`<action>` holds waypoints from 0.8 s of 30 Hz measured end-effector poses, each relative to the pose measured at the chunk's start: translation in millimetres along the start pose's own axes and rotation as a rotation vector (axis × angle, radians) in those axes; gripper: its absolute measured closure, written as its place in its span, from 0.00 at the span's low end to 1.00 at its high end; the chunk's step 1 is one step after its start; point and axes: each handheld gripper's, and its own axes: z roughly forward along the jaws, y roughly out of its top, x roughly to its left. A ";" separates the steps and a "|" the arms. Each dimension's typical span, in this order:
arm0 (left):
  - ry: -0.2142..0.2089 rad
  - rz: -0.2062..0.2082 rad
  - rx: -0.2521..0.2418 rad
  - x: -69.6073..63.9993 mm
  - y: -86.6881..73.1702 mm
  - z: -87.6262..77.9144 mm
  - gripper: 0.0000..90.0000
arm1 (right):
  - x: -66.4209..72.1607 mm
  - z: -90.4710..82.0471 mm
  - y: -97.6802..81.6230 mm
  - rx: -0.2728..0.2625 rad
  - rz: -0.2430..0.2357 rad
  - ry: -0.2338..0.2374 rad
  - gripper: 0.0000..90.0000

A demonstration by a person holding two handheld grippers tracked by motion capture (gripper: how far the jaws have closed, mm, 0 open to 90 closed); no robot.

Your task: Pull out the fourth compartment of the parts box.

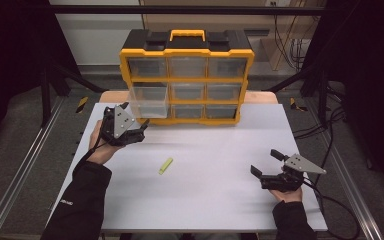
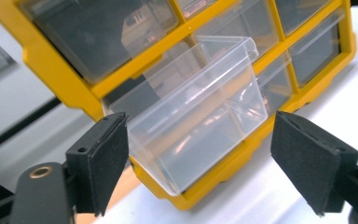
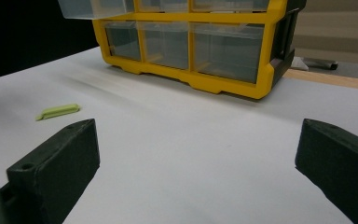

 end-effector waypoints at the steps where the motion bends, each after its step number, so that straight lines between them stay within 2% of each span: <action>1: -0.009 -0.031 -0.002 0.6 -2.1 -1.7 0.19 | 0.0 0.1 -0.1 0.000 0.000 0.000 0.00; 5: -0.021 -0.102 -0.001 2.0 -9.9 -7.0 0.15 | -0.2 0.7 -0.3 0.001 -0.003 0.000 0.00; 12: -0.035 -0.150 0.007 -0.2 -18.7 -16.0 0.09 | -0.1 1.2 -0.5 0.001 -0.003 -0.002 0.00; 14: -0.049 -0.177 0.005 -0.5 -20.6 -18.4 0.07 | -0.2 1.3 -0.5 0.001 -0.003 -0.002 0.00; 21: -0.068 -0.210 0.031 -1.9 -30.4 -26.1 0.05 | -0.1 1.6 -0.6 0.004 -0.001 0.000 0.00; 24: -0.075 -0.244 0.015 -0.3 -36.1 -30.4 0.04 | -0.3 1.7 -0.7 0.004 -0.003 -0.001 0.00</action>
